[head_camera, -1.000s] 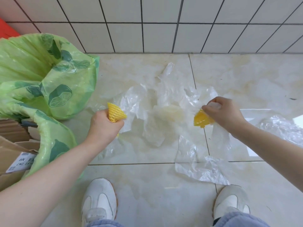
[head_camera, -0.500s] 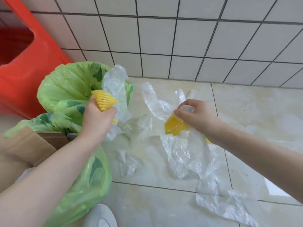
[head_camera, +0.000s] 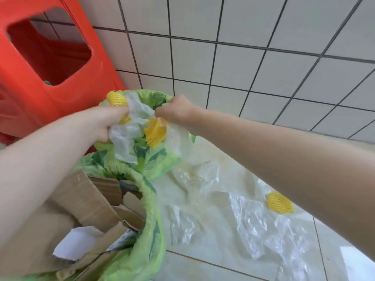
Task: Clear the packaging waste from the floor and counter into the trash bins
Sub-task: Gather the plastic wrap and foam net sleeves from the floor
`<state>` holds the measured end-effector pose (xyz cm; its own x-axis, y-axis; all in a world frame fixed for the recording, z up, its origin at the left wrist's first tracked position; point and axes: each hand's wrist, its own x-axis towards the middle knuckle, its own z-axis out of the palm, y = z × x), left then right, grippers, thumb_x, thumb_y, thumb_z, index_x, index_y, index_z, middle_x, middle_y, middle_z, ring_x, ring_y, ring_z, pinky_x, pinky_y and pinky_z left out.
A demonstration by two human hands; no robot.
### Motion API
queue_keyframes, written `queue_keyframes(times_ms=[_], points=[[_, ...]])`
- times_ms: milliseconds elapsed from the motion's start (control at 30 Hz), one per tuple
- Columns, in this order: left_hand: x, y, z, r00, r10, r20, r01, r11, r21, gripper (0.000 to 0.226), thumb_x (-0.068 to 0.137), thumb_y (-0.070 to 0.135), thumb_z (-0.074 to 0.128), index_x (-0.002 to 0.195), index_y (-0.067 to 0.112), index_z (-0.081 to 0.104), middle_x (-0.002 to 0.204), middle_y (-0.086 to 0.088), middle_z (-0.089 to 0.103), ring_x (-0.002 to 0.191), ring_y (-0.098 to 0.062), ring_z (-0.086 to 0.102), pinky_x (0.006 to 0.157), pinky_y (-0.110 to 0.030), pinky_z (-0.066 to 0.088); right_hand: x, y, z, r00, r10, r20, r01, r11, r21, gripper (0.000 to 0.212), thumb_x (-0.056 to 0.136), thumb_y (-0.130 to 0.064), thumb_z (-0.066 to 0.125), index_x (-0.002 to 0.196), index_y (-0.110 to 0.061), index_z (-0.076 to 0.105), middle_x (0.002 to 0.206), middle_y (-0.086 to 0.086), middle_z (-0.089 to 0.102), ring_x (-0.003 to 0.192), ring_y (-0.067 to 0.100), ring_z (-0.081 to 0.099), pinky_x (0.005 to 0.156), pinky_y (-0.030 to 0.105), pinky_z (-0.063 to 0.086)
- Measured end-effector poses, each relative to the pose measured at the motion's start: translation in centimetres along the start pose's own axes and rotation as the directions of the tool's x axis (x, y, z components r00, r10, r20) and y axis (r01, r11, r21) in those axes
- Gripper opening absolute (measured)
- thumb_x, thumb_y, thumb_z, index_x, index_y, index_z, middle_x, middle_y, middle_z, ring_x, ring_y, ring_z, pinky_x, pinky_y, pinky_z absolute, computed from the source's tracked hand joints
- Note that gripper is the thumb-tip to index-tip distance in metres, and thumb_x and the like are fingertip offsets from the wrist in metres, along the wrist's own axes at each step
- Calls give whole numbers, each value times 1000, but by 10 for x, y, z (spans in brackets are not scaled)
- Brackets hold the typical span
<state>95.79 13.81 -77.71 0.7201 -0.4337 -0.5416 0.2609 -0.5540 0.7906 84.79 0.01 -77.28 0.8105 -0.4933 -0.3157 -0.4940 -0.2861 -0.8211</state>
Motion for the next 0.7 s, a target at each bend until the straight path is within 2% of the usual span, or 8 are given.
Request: queue_keyframes(times_ms=[100, 233, 300, 367, 433, 533, 633, 700], points=[[6, 10, -6, 996, -80, 27, 78, 994, 71, 31, 94, 40, 52, 83, 13, 58, 57, -1, 67, 47, -16, 65, 50, -29, 55, 21, -12, 12, 1000, 7, 5, -7, 1000, -25, 15, 81, -18, 59, 74, -11, 48, 70, 5, 45, 60, 21, 45, 52, 23, 35], [21, 21, -11, 997, -75, -22, 77, 989, 128, 48, 92, 49, 46, 119, 9, 53, 89, -8, 69, 82, -25, 66, 88, -38, 53, 44, -22, 24, 1000, 6, -14, -8, 992, -123, 20, 84, -22, 57, 71, -13, 45, 72, 4, 50, 69, 24, 53, 59, 28, 43], [32, 22, -10, 996, -17, -84, 30, 987, 158, 45, 89, 40, 55, 121, 9, 49, 100, -11, 67, 87, -28, 66, 82, -39, 54, 52, -27, 30, 1000, 15, -15, -17, 986, -168, 18, 87, -18, 52, 72, -12, 45, 72, 4, 48, 74, 23, 52, 56, 26, 41], [40, 21, -6, 991, 50, -128, -20, 975, 223, 29, 88, 28, 60, 107, 9, 50, 93, -9, 62, 78, -25, 63, 65, -32, 52, 60, -30, 36, 999, 25, -22, -30, 976, -215, 16, 91, -19, 45, 87, -6, 55, 81, 6, 51, 81, 24, 52, 59, 26, 42], [48, 17, -2, 989, 73, -131, -30, 953, 303, 22, 87, 27, 61, 98, 12, 49, 91, -8, 59, 80, -25, 60, 69, -32, 51, 67, -34, 43, 997, 71, 10, -68, 977, -202, 39, 96, -23, 38, 123, 1, 53, 109, 17, 54, 103, 29, 53, 81, 30, 46], [65, 6, 4, 993, 116, -20, -94, 884, 458, 30, 89, 28, 58, 115, 14, 52, 106, -9, 58, 99, -28, 58, 86, -38, 50, 75, -37, 49, 979, 135, 155, -110, 981, -157, 46, 104, -18, 21, 144, 3, 29, 149, 20, 33, 138, 30, 32, 112, 32, 26], [83, -7, 12, 972, 156, 177, -235, 695, 679, 15, 93, 18, 52, 107, 17, 56, 109, -7, 59, 100, -23, 56, 91, -38, 48, 79, -33, 47, 950, 204, 235, -131, 947, -292, 38, 103, -13, 27, 136, 0, 41, 143, 16, 42, 133, 30, 40, 107, 36, 33], [90, -16, 17, 957, 70, 283, -267, 601, 754, 15, 93, 20, 54, 108, 18, 57, 112, -5, 60, 102, -22, 56, 97, -39, 47, 83, -25, 46, 919, 275, 283, -169, 922, -348, 26, 101, -13, 32, 117, -1, 49, 127, 16, 52, 121, 33, 51, 101, 39, 42]])
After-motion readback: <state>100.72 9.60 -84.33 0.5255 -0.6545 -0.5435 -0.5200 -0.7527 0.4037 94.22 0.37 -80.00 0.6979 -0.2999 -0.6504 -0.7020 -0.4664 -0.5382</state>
